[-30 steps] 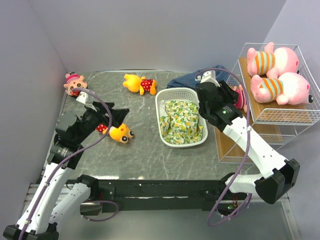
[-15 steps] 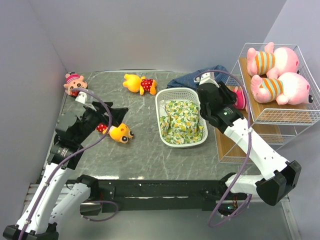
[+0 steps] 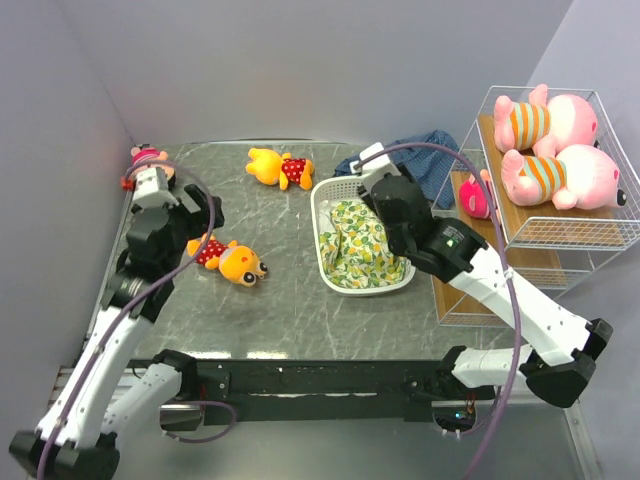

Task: Place and organize the stuffed toys onto the shelf

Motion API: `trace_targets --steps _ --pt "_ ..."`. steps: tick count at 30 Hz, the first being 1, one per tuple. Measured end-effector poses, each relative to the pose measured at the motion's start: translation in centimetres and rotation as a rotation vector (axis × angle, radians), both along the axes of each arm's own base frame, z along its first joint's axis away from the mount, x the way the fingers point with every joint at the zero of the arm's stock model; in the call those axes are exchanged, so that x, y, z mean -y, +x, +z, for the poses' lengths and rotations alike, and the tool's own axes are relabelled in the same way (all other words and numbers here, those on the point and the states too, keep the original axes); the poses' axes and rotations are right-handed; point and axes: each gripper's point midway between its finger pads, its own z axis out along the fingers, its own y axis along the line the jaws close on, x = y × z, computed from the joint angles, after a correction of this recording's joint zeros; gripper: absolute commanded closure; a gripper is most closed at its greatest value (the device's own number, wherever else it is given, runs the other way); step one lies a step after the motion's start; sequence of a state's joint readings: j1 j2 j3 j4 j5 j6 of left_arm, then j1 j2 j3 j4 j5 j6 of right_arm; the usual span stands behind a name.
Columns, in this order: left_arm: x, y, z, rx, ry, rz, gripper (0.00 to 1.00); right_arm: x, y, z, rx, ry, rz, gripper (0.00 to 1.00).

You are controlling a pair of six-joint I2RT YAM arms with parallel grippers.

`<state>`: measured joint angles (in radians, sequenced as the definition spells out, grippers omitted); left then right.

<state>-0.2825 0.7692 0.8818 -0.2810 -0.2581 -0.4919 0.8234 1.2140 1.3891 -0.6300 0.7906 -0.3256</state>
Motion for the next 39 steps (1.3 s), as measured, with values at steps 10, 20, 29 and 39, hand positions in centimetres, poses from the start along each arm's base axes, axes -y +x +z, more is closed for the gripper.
trace_targets --steps 10,20,29,39 --pt "-9.8 7.8 -1.6 -0.202 -0.03 0.363 0.01 -8.4 -4.7 -4.5 -0.051 0.319 0.372 0.25" --pt "-17.3 18.5 -9.2 -0.357 -0.179 0.551 0.04 -10.8 -8.4 -1.6 -0.029 0.61 0.578 0.23" --pt "-19.7 26.5 -15.7 -0.452 -0.16 0.59 0.07 -11.7 -9.0 -0.8 -0.001 0.648 0.648 0.21" --pt "-22.2 27.5 -20.4 -0.53 -0.117 0.618 0.6 -12.4 -8.5 -2.0 -0.021 0.603 0.651 0.21"
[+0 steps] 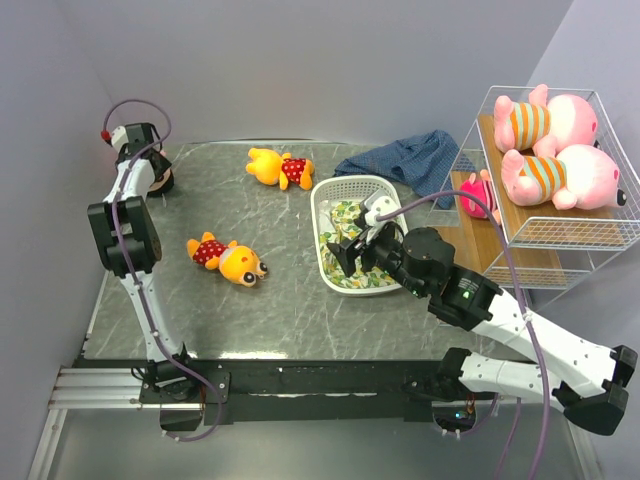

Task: Place and organize the stuffed toys onto the shelf

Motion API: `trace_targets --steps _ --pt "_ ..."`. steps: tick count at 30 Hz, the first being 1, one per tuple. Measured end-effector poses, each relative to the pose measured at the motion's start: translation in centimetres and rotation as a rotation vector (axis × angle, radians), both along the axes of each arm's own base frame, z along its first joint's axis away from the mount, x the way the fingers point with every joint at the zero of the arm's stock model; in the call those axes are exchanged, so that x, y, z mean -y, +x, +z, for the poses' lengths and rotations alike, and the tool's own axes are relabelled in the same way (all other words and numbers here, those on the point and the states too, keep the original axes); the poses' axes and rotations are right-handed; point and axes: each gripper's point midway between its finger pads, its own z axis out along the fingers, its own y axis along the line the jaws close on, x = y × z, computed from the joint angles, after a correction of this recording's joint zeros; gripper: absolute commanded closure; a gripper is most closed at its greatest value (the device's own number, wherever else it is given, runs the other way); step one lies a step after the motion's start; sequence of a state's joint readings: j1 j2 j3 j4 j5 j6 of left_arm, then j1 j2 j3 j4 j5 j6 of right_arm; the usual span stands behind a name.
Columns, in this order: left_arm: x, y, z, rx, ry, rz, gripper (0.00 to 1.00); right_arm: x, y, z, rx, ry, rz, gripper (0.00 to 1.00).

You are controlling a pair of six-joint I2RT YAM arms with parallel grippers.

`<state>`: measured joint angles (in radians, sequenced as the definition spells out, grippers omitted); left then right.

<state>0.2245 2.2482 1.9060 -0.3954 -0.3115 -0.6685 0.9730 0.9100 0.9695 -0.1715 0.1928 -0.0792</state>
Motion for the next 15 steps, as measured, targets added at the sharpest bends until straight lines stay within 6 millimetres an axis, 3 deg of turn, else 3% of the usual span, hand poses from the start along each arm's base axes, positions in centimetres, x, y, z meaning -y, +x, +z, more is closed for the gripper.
trace_targets --steps 1,4,7,10,13,15 --pt "-0.2 0.0 -0.2 -0.002 -0.003 0.001 0.79 0.0 0.0 0.0 -0.001 -0.001 0.001 0.21" --pt "-0.3 -0.2 -0.5 -0.005 -0.02 -0.006 0.96 -0.3 0.1 -0.4 -0.008 -0.009 0.005 0.21" --pt "0.0 -0.5 -0.9 0.0 -0.043 -0.029 0.99 -0.7 0.1 -0.8 -0.022 -0.015 0.013 0.21" --pt "1.4 -2.3 -0.8 0.001 -0.077 -0.067 0.99 -0.9 0.1 -0.5 -0.036 -0.001 0.015 0.21" --pt "3.8 -4.9 1.1 0.011 -0.114 -0.145 0.99 -0.9 -0.1 0.4 -0.047 0.034 0.011 0.21" --pt "5.8 -6.0 3.5 0.055 -0.139 -0.233 0.99 -1.0 -0.1 1.2 -0.051 0.061 0.01 0.21"
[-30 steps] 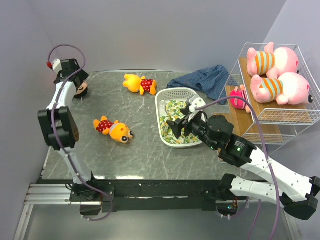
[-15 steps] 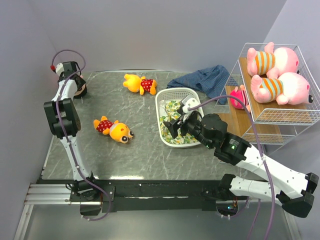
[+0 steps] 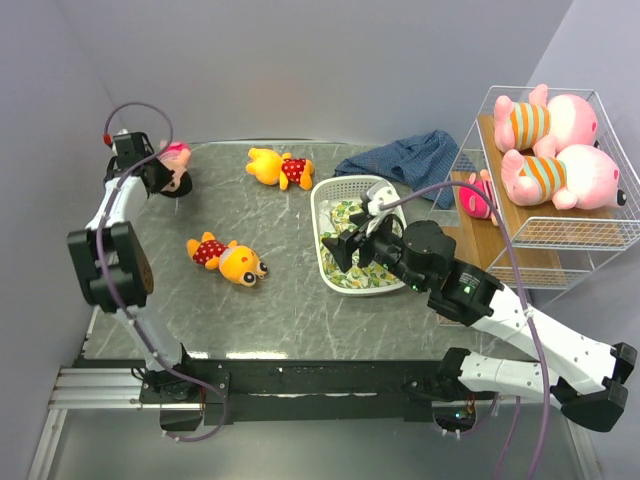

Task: Place and organize the stuffed toys onto the shelf

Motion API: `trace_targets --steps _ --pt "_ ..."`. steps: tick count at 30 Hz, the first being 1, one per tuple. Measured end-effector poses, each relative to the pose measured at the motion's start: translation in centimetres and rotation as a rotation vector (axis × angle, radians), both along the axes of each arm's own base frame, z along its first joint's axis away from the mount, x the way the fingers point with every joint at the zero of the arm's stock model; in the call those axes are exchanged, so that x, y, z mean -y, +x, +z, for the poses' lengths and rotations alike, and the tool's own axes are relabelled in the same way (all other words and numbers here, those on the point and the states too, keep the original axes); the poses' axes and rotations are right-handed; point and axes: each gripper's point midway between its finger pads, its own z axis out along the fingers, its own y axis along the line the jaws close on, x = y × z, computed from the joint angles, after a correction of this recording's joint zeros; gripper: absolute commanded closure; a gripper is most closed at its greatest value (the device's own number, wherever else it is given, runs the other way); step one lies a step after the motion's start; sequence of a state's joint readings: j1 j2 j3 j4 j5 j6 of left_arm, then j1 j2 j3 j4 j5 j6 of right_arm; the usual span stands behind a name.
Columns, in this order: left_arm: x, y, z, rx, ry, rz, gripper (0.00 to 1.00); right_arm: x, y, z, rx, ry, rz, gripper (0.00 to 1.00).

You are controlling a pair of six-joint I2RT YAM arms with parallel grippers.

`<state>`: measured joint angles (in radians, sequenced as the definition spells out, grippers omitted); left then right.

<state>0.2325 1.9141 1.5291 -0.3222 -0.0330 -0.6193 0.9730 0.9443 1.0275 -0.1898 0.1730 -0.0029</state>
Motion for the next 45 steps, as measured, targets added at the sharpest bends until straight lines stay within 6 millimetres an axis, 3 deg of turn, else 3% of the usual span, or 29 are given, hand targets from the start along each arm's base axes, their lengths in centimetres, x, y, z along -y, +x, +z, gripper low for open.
trace_targets --steps 5,9,12,16,20,25,30,37,45 --pt "6.7 -2.4 8.7 0.234 -0.066 -0.311 0.99 -0.1 -0.5 1.5 0.023 0.027 0.03 0.21" --pt "12.8 -6.0 13.4 0.372 -0.08 -0.585 0.99 0.2 -1.7 3.0 0.097 0.037 0.096 0.21" --pt "17.6 -8.6 15.4 0.436 -0.093 -0.794 0.99 1.0 -2.5 4.8 0.197 0.049 0.129 0.21" --pt "24.4 -13.6 16.9 0.519 -0.115 -1.118 0.99 1.4 -3.4 6.1 0.301 0.007 0.182 0.23" --pt "28.5 -18.7 17.6 0.604 -0.078 -1.376 0.99 1.4 -4.7 6.8 0.376 -0.081 0.277 0.25" --pt "30.7 -24.1 18.1 0.728 0.028 -1.644 0.99 1.6 -7.1 4.5 0.427 -0.242 0.45 0.25" --pt "32.5 -28.5 16.2 0.792 0.122 -1.872 0.99 2.8 -9.6 1.9 0.46 -0.367 0.598 0.27" --pt "32.4 -31.6 13.9 0.792 0.169 -1.994 0.99 3.9 -10.7 0.4 0.5 -0.474 0.684 0.28" --pt "32.7 -34.3 13.0 0.816 0.16 -2.072 0.99 2.4 -11.2 0.8 0.522 -0.513 0.806 0.28"
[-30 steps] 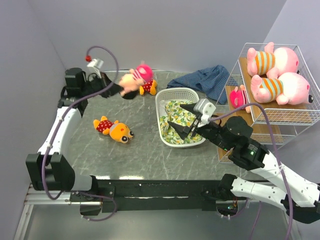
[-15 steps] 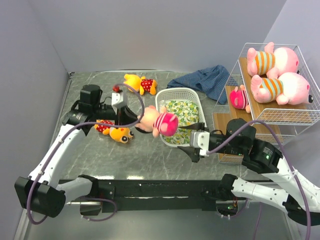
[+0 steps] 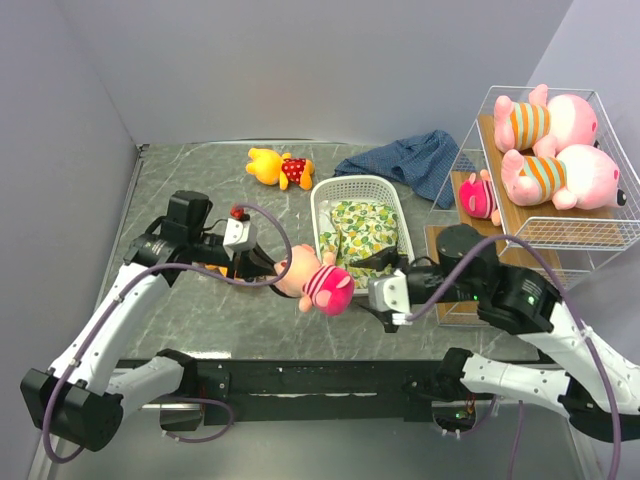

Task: Place and organize the stuffed toys onto the shelf

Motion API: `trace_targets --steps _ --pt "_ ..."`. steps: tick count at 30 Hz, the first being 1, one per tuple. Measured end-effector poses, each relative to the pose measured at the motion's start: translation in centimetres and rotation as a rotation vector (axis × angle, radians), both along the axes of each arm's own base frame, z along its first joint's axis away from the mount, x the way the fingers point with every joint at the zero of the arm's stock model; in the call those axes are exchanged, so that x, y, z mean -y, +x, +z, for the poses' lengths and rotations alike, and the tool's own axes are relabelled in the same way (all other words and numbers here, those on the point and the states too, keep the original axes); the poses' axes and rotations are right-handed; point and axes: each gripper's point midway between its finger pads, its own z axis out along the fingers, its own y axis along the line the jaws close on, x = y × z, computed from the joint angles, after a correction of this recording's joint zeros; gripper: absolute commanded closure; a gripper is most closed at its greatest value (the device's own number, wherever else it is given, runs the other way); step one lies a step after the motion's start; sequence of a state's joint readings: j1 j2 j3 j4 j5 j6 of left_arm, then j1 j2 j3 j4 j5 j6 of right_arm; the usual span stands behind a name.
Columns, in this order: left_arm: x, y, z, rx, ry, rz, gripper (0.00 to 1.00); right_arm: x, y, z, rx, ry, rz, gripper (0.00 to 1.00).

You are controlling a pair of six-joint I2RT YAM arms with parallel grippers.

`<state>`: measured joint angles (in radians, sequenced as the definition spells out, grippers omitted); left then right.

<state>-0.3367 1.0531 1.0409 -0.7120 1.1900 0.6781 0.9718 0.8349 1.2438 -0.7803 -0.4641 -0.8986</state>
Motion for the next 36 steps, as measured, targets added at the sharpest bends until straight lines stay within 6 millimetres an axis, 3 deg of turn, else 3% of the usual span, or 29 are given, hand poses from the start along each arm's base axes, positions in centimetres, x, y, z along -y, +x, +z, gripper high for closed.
trace_targets --steps 4,8,25,36 --pt "-0.1 -0.8 -0.1 0.006 -0.004 -0.009 0.99 -1.3 0.4 -0.5 -0.016 -0.053 0.039 0.28" --pt "-0.1 -1.3 0.2 0.021 -0.02 -0.029 0.99 -2.3 0.7 -2.3 -0.049 -0.116 0.067 0.28" --pt "0.1 -1.8 -0.8 -0.001 -0.022 -0.095 0.99 -2.3 -1.0 -4.1 -0.069 -0.164 0.143 0.29" --pt "0.2 -1.6 -0.9 -0.012 -0.022 -0.098 0.99 -4.0 -2.2 -6.0 -0.071 -0.209 0.192 0.35"
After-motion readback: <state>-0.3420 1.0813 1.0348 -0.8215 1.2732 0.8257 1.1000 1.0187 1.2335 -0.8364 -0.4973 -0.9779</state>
